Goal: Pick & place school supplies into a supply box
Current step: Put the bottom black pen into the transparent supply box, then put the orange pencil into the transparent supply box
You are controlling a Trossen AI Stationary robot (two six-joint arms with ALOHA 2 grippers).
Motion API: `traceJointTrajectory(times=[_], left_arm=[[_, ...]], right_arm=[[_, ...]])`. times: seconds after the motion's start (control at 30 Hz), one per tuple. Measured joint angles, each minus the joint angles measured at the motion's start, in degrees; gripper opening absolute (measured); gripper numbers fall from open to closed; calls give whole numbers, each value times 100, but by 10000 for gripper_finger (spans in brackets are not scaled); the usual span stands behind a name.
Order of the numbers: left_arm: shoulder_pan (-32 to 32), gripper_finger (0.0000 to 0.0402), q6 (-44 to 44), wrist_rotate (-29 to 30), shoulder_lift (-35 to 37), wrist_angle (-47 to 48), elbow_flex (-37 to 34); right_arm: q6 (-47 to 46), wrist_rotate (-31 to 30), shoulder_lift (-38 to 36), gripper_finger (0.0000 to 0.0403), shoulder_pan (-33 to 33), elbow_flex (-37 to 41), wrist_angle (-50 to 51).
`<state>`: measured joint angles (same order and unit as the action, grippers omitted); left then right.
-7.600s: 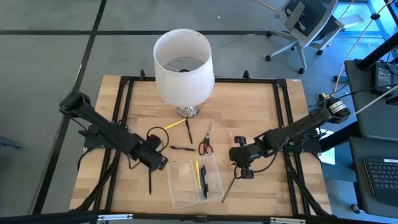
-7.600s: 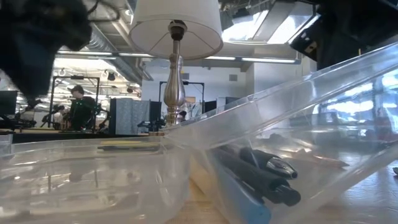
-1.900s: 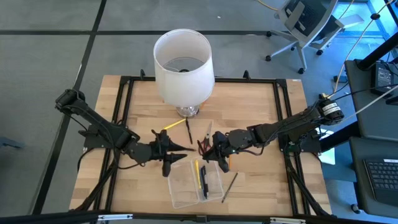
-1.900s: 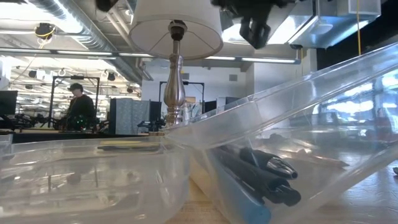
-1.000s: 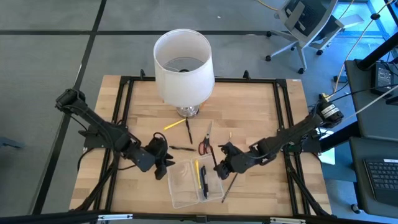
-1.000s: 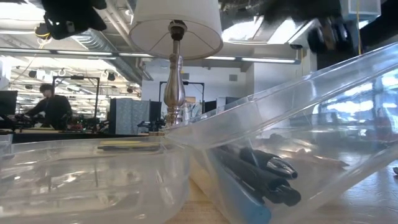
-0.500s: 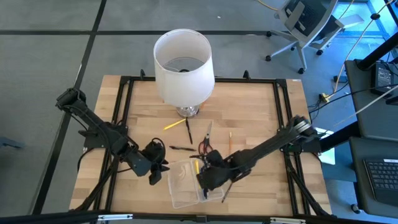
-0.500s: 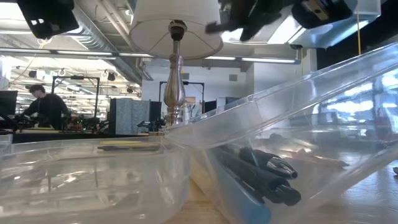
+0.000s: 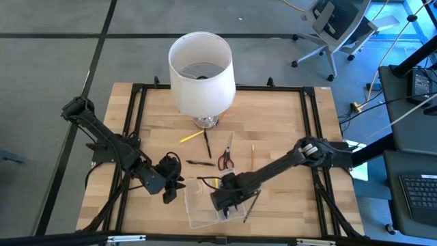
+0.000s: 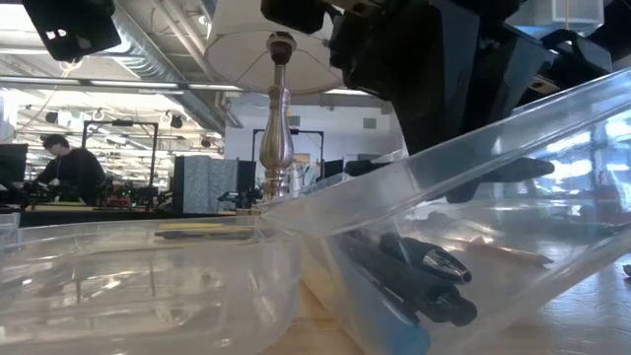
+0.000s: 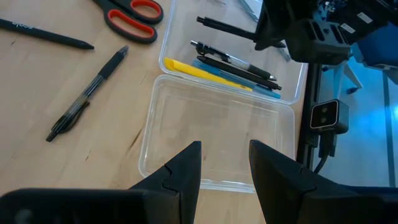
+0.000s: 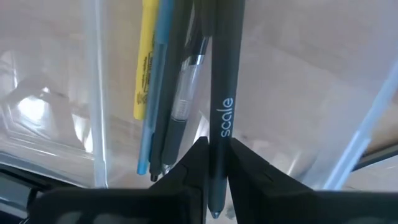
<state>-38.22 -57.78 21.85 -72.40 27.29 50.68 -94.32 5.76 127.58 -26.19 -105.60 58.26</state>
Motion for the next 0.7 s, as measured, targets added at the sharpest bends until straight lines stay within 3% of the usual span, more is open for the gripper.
traceJointTrajectory(times=[0.5, 0.7], left_arm=[[0, 127, -2, 7, 0, -3, 0], [0, 127, -1, 15, 0, -2, 0]], right_arm=[[-315, 497, 36, 88, 135, 2, -22], [0, 744, -16, 93, 141, 3, 66]])
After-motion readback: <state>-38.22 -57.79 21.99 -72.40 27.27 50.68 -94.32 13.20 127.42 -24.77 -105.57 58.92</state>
